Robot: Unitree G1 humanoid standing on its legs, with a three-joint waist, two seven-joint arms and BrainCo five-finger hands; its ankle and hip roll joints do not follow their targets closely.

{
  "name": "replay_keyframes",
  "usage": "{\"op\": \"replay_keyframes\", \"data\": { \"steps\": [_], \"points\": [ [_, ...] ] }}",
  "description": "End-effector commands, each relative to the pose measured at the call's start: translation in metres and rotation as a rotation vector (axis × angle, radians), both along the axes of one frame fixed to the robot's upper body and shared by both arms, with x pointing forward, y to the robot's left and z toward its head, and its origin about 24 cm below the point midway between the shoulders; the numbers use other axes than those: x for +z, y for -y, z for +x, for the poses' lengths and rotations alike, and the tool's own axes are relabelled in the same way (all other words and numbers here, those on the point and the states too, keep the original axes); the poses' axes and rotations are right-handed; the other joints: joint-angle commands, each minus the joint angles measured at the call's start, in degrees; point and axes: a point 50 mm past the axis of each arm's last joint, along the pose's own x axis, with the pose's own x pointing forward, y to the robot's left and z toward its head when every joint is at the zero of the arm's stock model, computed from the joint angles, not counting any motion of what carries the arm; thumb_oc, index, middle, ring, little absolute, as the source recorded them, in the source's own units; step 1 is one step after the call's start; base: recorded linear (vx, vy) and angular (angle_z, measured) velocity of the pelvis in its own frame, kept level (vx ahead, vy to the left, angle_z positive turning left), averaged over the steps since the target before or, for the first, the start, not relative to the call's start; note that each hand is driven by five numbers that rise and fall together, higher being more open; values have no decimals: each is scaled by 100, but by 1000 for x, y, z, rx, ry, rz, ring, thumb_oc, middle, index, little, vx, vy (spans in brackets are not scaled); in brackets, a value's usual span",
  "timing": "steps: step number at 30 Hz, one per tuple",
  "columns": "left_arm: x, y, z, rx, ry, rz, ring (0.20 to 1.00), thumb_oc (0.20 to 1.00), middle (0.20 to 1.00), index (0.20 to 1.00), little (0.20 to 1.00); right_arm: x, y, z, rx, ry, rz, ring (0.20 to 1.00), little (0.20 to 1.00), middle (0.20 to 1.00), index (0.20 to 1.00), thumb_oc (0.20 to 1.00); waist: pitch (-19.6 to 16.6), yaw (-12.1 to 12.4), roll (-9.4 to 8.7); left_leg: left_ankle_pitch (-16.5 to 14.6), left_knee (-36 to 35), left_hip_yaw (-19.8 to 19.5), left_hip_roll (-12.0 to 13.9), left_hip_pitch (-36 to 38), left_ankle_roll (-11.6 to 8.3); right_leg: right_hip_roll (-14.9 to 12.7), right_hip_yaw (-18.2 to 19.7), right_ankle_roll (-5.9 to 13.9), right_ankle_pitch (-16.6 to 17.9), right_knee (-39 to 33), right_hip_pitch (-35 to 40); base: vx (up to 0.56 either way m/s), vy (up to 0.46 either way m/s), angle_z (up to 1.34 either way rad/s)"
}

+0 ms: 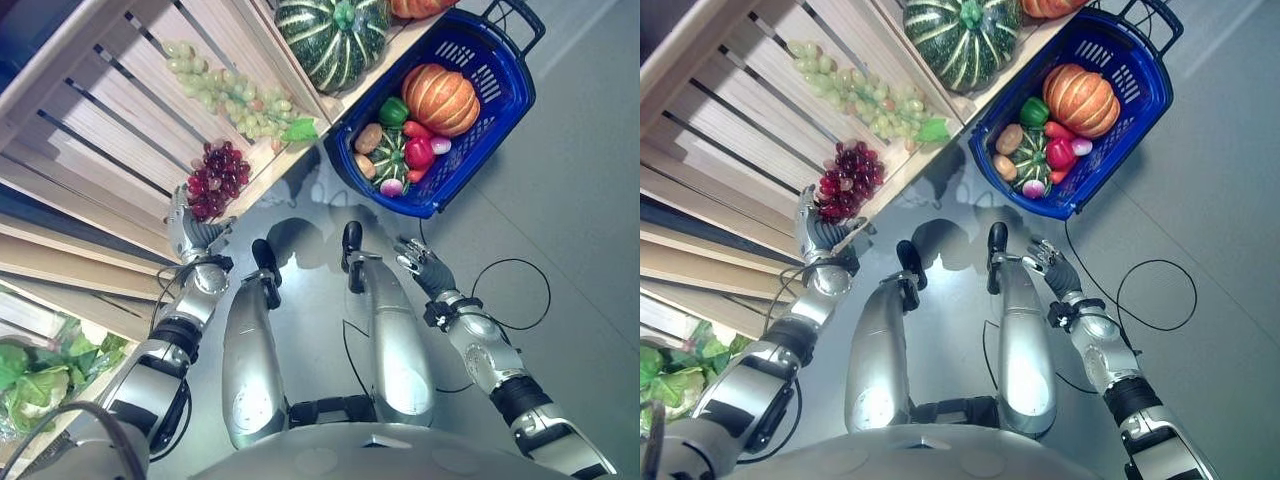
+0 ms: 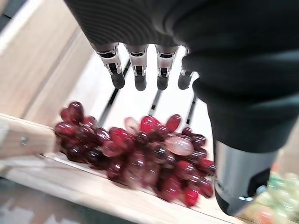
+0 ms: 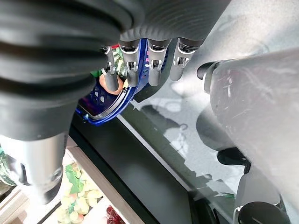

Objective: Pick up fruits and vegetables into the basket

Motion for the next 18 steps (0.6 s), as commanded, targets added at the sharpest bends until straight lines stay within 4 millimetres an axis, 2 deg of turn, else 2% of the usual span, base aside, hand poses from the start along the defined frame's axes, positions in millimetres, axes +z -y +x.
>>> {"op": "replay_keyframes", "data": {
  "steps": [1, 4, 5, 9, 18],
  "points": [
    [7, -20, -4, 110, 38, 32, 1000, 1000, 1000, 1000, 1000, 12, -7, -5, 25, 65, 49, 1000, 1000, 1000, 1000, 1000, -158, -50, -129, 35, -64, 82, -85, -72, 66, 78, 103, 385, -350, 478, -47, 0, 0, 0],
    [15, -28, -1, 144, 57, 49, 1000, 1000, 1000, 1000, 1000, 15, -8, -4, 30, 70, 54, 1000, 1000, 1000, 1000, 1000, -158, -67, -137, 33, -1, 74, -61, -205, 51, 78, 103, 369, -367, 551, -175, 0, -5, 1],
    [24, -34, 3, 168, 85, 50, 1000, 1000, 1000, 1000, 1000, 18, -9, -2, 36, 74, 60, 1000, 1000, 1000, 1000, 1000, -158, -89, -148, 26, 54, 68, -46, -320, 47, 96, 123, 345, -370, 586, -298, 0, 0, 0],
    [35, -39, 8, 185, 127, 39, 1000, 1000, 1000, 1000, 1000, 20, -9, -1, 36, 74, 64, 1000, 1000, 1000, 1000, 1000, -158, -113, -143, -5, 162, 35, -37, -488, 47, 109, 152, 317, -387, 661, -467, 0, 0, 0],
    [61, -36, 21, 169, 223, 55, 1000, 1000, 1000, 1000, 1000, 25, -14, 3, 41, 80, 80, 1000, 1000, 1000, 1000, 1000, -158, -154, -141, 0, 200, -17, -61, -830, 43, 190, 214, 275, -360, 668, -819, -1, -1, 0]
  ]
}}
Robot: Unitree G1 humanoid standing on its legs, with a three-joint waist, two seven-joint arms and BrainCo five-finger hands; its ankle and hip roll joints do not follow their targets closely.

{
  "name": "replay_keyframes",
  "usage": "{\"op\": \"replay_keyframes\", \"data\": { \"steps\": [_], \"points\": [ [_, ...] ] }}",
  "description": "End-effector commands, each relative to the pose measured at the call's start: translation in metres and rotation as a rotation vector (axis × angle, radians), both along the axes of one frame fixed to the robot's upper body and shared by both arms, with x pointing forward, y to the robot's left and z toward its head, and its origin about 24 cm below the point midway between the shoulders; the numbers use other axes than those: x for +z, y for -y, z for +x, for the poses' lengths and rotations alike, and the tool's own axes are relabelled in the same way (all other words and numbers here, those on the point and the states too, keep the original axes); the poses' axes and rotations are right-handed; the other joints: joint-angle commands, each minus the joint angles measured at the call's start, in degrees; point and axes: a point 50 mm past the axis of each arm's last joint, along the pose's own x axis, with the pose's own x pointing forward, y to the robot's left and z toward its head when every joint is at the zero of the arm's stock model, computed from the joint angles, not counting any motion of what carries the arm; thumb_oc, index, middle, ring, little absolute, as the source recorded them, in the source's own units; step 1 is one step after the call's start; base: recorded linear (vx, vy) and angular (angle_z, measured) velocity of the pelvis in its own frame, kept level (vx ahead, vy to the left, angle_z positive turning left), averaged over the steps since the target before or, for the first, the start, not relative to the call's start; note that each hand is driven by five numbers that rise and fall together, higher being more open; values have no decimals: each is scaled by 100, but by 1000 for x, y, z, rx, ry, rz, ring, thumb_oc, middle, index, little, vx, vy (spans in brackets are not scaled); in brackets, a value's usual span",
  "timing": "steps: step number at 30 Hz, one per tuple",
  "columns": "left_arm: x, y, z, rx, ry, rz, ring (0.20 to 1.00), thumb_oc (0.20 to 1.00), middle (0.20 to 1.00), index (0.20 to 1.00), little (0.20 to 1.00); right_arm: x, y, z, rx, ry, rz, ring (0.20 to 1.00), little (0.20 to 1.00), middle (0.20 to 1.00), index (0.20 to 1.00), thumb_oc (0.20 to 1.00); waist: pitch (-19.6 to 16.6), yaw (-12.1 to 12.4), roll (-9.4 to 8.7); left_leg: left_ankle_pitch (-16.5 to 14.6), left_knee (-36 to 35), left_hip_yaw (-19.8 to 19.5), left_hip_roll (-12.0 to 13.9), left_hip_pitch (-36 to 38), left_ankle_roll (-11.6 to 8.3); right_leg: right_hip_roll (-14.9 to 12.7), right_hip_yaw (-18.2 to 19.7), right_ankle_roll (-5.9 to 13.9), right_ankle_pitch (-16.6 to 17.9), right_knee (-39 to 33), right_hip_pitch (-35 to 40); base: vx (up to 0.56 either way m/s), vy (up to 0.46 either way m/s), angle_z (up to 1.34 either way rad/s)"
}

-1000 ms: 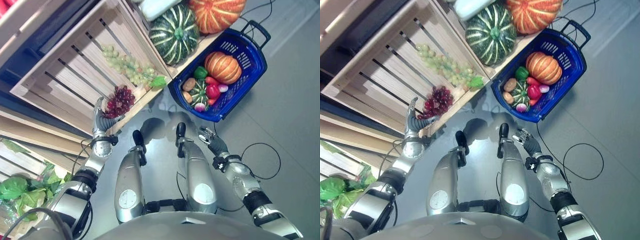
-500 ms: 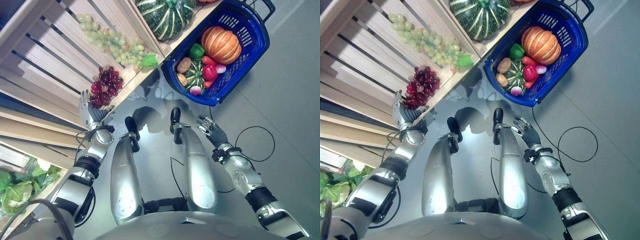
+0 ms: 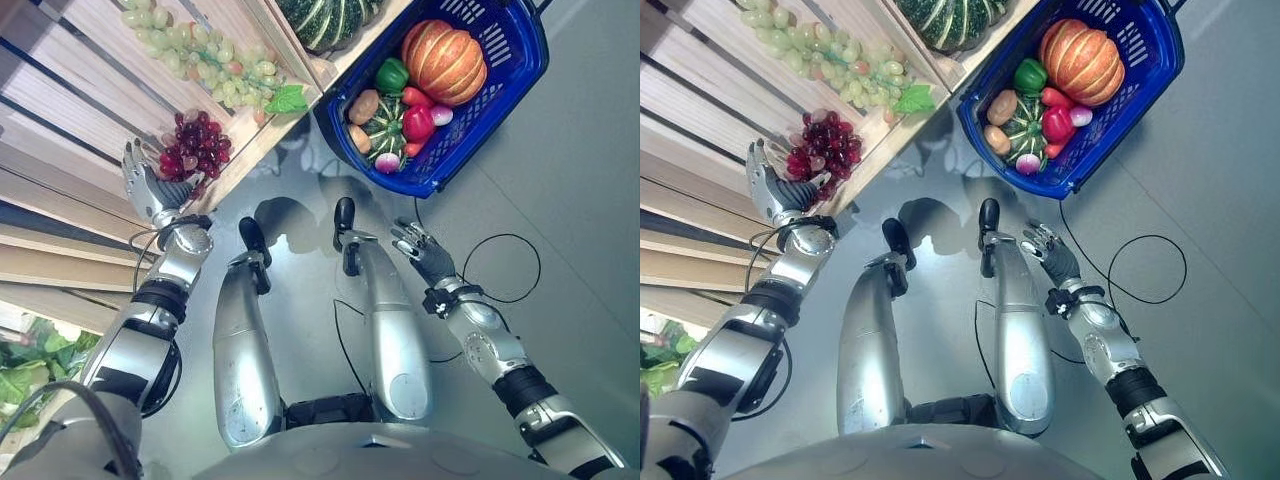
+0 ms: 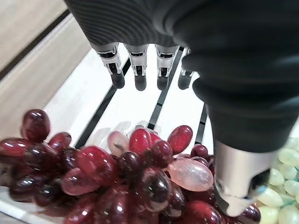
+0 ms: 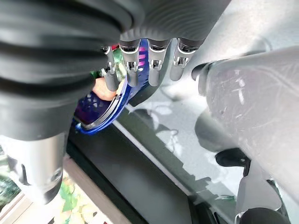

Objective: Pick up fruits and vegetables into the basket

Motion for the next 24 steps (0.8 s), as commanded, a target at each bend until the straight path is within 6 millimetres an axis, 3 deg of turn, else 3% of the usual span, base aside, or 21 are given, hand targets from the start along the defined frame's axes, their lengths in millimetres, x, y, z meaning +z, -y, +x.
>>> {"op": "replay_keyframes", "data": {
  "steps": [1, 14, 24],
  "points": [
    [5, -16, -8, 61, 54, 27, 1000, 1000, 1000, 1000, 1000, 9, -9, -6, 43, 44, 32, 1000, 1000, 1000, 1000, 1000, -217, -9, -17, 8, -106, 74, -75, -89, 7, 212, 201, 356, -304, 336, -105, 0, 0, 0],
    [19, -17, 6, 52, -14, 104, 1000, 1000, 1000, 1000, 1000, 15, -14, 2, 63, 58, 49, 1000, 1000, 1000, 1000, 1000, -217, -109, -111, -35, -15, 74, -33, -406, -53, 284, 252, 347, -237, 302, -401, -2, -3, -1],
    [20, -39, 8, 137, -171, 146, 1000, 1000, 1000, 1000, 1000, 22, -15, 7, 72, 81, 61, 1000, 1000, 1000, 1000, 1000, -217, -206, -158, -38, 29, 93, 7, -635, -89, 287, 279, 356, -177, 274, -627, -1, 0, -5]
  ]
}}
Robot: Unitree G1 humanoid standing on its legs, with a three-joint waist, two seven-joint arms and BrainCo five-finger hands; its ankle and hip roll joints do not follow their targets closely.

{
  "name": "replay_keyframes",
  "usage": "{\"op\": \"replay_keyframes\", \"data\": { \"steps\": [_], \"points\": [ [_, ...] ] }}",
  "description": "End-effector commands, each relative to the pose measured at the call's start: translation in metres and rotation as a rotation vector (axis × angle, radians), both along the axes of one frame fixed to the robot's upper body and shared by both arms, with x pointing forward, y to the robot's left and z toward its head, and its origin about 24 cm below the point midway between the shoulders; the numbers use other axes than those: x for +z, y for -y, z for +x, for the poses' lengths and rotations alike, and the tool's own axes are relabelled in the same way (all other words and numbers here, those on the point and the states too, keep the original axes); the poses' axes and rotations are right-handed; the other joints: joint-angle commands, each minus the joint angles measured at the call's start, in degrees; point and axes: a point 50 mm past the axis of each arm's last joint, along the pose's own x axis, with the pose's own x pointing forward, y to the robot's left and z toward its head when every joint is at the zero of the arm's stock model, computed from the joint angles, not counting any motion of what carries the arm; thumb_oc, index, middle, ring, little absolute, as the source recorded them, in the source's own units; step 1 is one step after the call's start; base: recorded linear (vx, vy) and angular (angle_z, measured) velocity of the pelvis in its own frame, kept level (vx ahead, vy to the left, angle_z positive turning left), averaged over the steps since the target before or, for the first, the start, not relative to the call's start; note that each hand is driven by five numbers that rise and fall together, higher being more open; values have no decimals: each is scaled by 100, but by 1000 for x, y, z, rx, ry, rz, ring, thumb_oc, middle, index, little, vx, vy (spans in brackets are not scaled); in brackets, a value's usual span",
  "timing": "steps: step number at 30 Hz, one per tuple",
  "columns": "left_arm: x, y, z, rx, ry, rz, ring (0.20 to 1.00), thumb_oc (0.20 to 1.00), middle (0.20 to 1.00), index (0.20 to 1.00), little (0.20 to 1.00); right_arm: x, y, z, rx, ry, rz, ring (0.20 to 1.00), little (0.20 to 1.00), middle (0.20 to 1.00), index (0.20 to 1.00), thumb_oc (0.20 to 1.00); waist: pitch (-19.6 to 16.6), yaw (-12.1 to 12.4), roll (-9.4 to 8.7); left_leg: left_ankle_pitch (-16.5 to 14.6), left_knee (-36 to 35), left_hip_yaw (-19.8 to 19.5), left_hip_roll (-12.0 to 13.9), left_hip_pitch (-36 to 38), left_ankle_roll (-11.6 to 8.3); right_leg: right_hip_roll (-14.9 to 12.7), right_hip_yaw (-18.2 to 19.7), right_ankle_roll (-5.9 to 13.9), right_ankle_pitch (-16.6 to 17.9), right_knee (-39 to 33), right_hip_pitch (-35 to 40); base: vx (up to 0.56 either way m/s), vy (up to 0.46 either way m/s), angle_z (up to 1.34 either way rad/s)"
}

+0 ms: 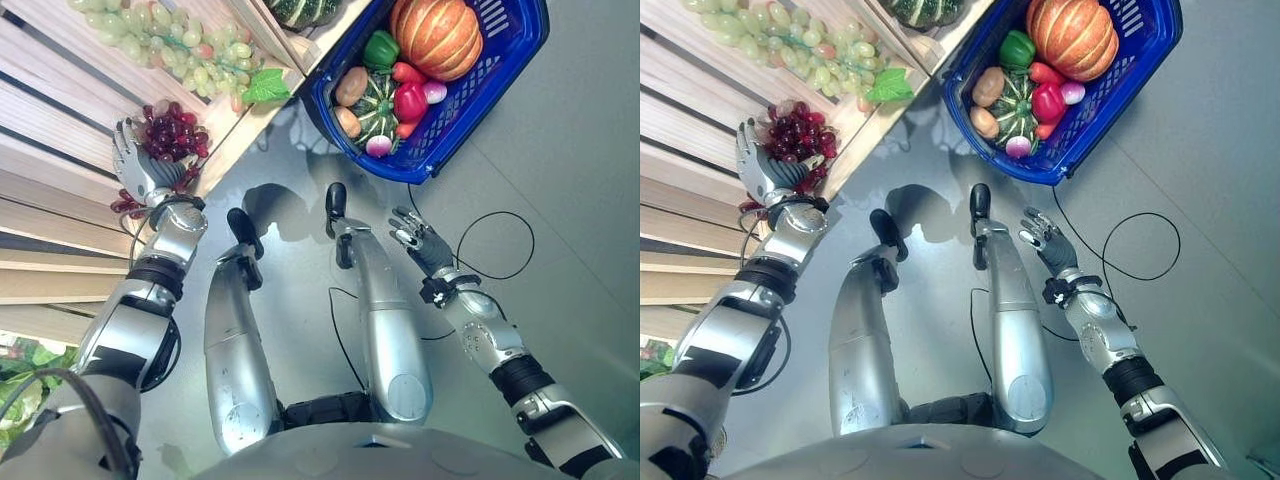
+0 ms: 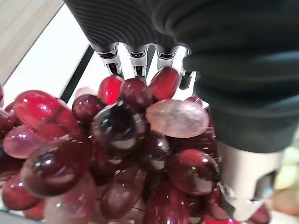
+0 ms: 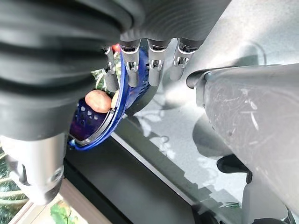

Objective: Pick up fruits and vegetables into the basket

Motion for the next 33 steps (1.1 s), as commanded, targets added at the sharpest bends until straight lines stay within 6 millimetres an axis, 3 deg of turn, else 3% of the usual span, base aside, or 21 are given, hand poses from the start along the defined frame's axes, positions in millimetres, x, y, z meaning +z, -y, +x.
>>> {"op": "replay_keyframes", "data": {
  "steps": [1, 13, 20, 21, 22, 23, 33],
  "points": [
    [-8, -29, -12, 97, -102, 90, 1000, 1000, 1000, 1000, 1000, 9, -9, -6, 58, 43, 26, 1000, 1000, 1000, 1000, 1000, -236, -21, -61, 27, -81, -13, -81, -224, -80, 171, 96, 356, -175, 246, -130, 0, 0, 0],
    [4, -61, -16, 206, -236, 114, 1000, 1000, 1000, 1000, 1000, 20, -8, -1, 68, 75, 24, 1000, 1000, 1000, 1000, 1000, -236, -121, -47, -7, 2, -22, -73, -489, -99, 194, 151, 327, -184, 308, -414, 1, 8, -2],
    [-6, -64, -16, 162, -265, -71, 1000, 1000, 1000, 1000, 1000, 22, -9, 0, 69, 78, 23, 1000, 1000, 1000, 1000, 1000, -236, -151, -30, -22, -17, -20, -94, -501, -100, 212, 172, 318, -202, 291, -444, 0, 13, -4],
    [-9, -63, -16, 145, -284, -102, 749, 749, 749, 749, 749, 21, -9, 0, 68, 76, 23, 1000, 1000, 1000, 1000, 1000, -236, -156, -29, -22, -13, -24, -101, -506, -103, 214, 180, 319, -190, 277, -447, 5, 9, -8],
    [-13, -62, -16, 131, -297, -122, 329, 329, 329, 329, 329, 21, -9, 0, 69, 74, 23, 1000, 1000, 1000, 1000, 1000, -236, -165, -29, -23, -14, -24, -105, -502, -101, 214, 185, 321, -182, 271, -449, 6, 12, -8],
    [-15, -60, -15, 116, -301, -142, 200, 200, 200, 200, 200, 21, -10, 0, 69, 72, 23, 1000, 1000, 1000, 1000, 1000, -236, -172, -26, -16, -33, -17, -109, -485, -103, 222, 191, 321, -176, 249, -436, 3, 17, -6],
    [-30, -45, -13, 66, -245, -327, 200, 200, 200, 200, 200, 24, -16, -1, 83, 88, 15, 1000, 1000, 1000, 1000, 1000, -236, -189, -25, -1, -136, 38, -103, -268, -98, 258, 218, 313, -205, 158, -250, -1, 11, -3]
  ]
}}
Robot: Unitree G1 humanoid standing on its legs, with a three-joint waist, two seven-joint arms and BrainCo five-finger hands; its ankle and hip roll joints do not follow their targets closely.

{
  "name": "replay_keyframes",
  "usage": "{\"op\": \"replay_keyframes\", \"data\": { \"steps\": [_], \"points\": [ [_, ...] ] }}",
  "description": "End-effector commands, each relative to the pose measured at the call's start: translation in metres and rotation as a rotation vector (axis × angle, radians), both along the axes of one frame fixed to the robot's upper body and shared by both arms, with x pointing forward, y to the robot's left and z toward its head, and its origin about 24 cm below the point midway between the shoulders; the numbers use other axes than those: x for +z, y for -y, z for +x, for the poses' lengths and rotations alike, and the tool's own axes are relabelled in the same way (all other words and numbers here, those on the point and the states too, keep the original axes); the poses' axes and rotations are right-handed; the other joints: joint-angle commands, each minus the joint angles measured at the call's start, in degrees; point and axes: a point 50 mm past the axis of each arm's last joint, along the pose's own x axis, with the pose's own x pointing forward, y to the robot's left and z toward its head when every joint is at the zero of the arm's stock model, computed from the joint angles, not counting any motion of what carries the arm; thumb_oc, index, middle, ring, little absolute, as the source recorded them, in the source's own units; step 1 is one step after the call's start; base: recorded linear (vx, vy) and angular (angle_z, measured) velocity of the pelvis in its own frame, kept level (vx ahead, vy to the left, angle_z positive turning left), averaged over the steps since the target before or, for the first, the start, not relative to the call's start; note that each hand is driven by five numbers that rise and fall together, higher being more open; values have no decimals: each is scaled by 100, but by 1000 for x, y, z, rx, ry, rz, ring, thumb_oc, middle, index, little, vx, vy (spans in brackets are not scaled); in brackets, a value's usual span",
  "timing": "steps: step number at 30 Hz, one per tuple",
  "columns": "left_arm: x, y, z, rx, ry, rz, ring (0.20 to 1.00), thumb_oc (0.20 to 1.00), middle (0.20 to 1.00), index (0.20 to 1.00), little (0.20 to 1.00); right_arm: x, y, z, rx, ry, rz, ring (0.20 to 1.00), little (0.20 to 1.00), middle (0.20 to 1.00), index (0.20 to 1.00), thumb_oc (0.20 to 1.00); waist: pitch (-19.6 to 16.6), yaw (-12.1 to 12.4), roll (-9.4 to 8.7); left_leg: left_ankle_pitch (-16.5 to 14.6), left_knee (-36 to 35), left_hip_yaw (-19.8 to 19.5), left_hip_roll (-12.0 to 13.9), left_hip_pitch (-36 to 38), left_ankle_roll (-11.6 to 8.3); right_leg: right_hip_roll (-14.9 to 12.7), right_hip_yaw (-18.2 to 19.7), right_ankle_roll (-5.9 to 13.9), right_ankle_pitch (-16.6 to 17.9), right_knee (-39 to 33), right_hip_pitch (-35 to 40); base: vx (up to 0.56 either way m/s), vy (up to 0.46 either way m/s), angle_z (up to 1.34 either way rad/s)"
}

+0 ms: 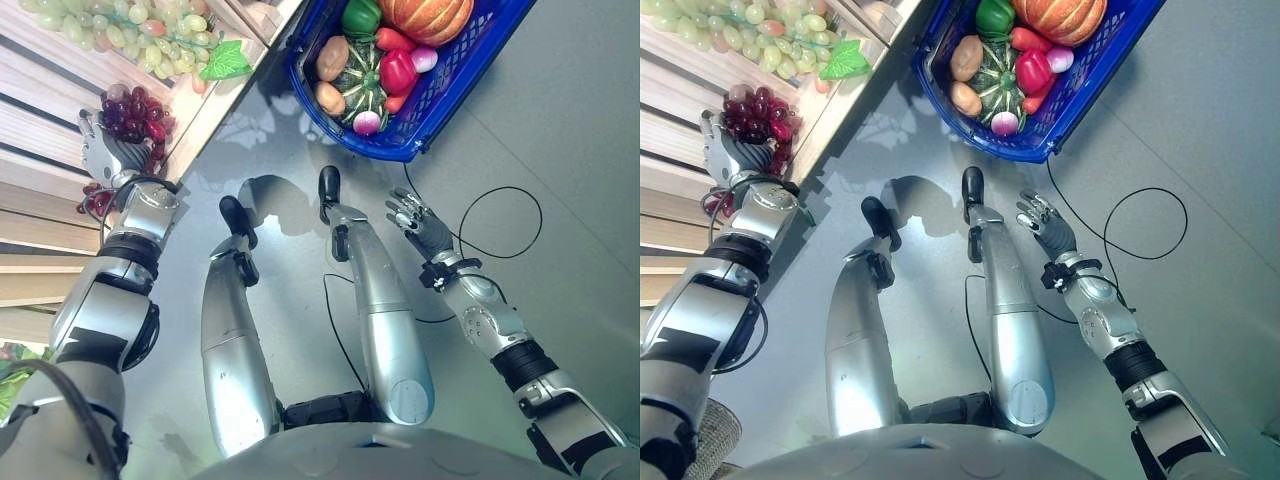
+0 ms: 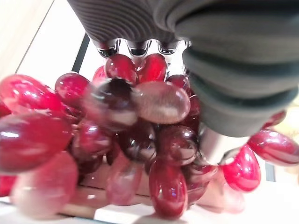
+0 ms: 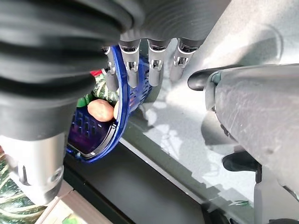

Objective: Pick up fruits and vegetables into the basket

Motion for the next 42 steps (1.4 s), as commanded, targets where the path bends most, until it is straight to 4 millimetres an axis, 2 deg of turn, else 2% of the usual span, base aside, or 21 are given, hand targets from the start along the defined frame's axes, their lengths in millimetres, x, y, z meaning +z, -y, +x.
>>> {"op": "replay_keyframes", "data": {
  "steps": [1, 11, 20, 28, 33, 34, 38, 39, 42],
  "points": [
    [-51, -12, -17, -5, -165, -249, 200, 200, 200, 200, 200, -2, -8, -14, 43, 10, 4, 1000, 1000, 1000, 1000, 1000, -232, -141, -27, -40, 24, 191, -83, 75, 2, 139, 154, 333, -195, 133, 298, 0, 0, 0],
    [-50, -8, -21, -7, -82, -207, 200, 200, 200, 200, 200, 2, -9, -19, 53, 48, 0, 1000, 1000, 1000, 1000, 1000, -232, -72, 26, 53, -197, 300, -85, 653, -6, 83, 135, 345, -216, -31, 850, -11, 18, 6],
    [-21, -3, -24, -206, 212, -221, 200, 200, 200, 200, 200, 28, -12, -26, 94, 194, 5, 1000, 1000, 1000, 1000, 1000, -232, 104, 143, 124, -554, 388, -191, 1568, -6, -139, 24, 431, -206, -346, 1777, -12, 46, 7],
    [4, 17, -27, -442, 399, -245, 200, 200, 200, 200, 200, 63, -21, -20, 198, 349, -43, 1000, 1000, 1000, 1000, 1000, -233, 309, 277, 161, -897, 395, -327, 2446, 12, -323, -108, 464, -240, -632, 2694, 4, 45, 7],
    [22, 32, -26, -602, 432, -230, 200, 200, 200, 200, 200, 87, -32, -10, 252, 424, -166, 1000, 1000, 1000, 1000, 1000, -327, 438, 312, 125, -937, 343, -375, 2818, 22, -418, -160, 474, -266, -704, 3124, 29, 14, 3],
    [29, 35, -25, -633, 430, -222, 200, 200, 200, 200, 200, 96, -36, -7, 275, 452, -186, 1000, 1000, 1000, 1000, 1000, -377, 475, 318, 276, -1021, 371, -386, 2859, 78, -443, -212, 428, -109, -825, 3188, -7, -6, 11],
    [46, 55, -23, -767, 417, -181, 200, 200, 200, 200, 200, 133, -60, 0, 356, 559, -197, 1000, 1000, 1000, 1000, 1000, -578, 616, 348, 264, -1155, 304, -455, 3199, 103, -503, -277, 454, -93, -1017, 3595, 53, -9, 7],
    [46, 55, -23, -770, 417, -181, 200, 200, 200, 200, 200, 134, -61, 0, 358, 561, -195, 1000, 1000, 1000, 1000, 1000, -575, 617, 347, 264, -1161, 301, -456, 3212, 103, -504, -279, 455, -93, -1023, 3610, 86, -20, 3],
    [58, 77, -23, -883, 413, -161, 200, 200, 200, 200, 200, 160, -90, -1, 430, 637, -148, 1000, 1000, 1000, 1000, 1000, -750, 737, 375, 253, -1327, 231, -499, 3529, 111, -518, -329, 471, -78, -1251, 3993, 87, -23, 6]
  ]
}}
